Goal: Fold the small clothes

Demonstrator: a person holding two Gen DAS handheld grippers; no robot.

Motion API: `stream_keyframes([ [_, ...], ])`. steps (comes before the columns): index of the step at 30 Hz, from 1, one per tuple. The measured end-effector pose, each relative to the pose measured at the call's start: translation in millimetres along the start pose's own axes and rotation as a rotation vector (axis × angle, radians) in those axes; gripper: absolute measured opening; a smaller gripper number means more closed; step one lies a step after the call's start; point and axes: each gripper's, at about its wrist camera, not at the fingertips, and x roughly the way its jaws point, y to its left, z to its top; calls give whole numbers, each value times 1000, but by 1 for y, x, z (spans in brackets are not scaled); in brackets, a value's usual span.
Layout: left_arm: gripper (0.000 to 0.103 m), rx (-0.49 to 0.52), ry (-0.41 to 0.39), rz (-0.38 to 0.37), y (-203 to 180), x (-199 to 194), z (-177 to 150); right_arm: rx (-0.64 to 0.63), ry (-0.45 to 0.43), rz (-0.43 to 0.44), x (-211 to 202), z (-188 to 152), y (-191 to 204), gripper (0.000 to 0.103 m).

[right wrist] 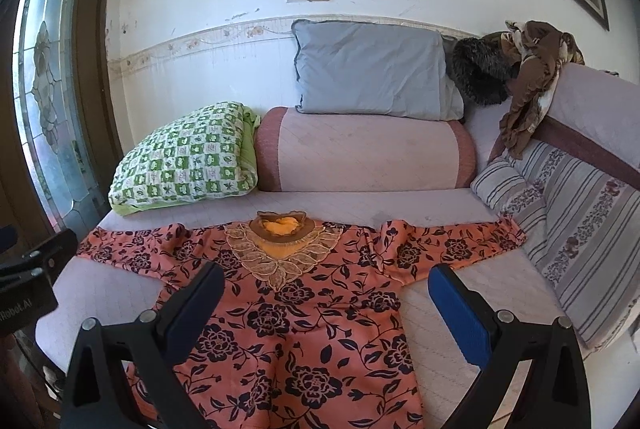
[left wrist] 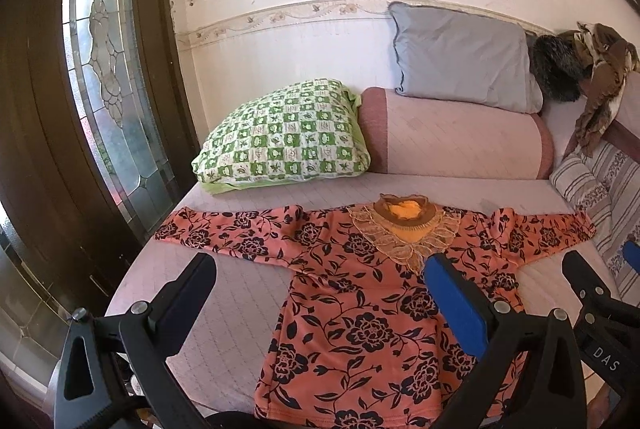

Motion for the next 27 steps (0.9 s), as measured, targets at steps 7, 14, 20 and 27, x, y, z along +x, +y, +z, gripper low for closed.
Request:
stream_keyframes([
  [7,103,10,1,-11,-8,2,-4,-6,11,-6,3,-1,-1,103],
  [14,103,19,11,-22,-13,5,-6,-3,20,-10,8,-3,-3,103],
  [20,103,28,17,-29,-17,7,-10,-6,30,-15,11,-5,-1,103],
  [27,103,36,33,-31,-21,12,-12,-10,48,-20,17,-8,-2,103],
])
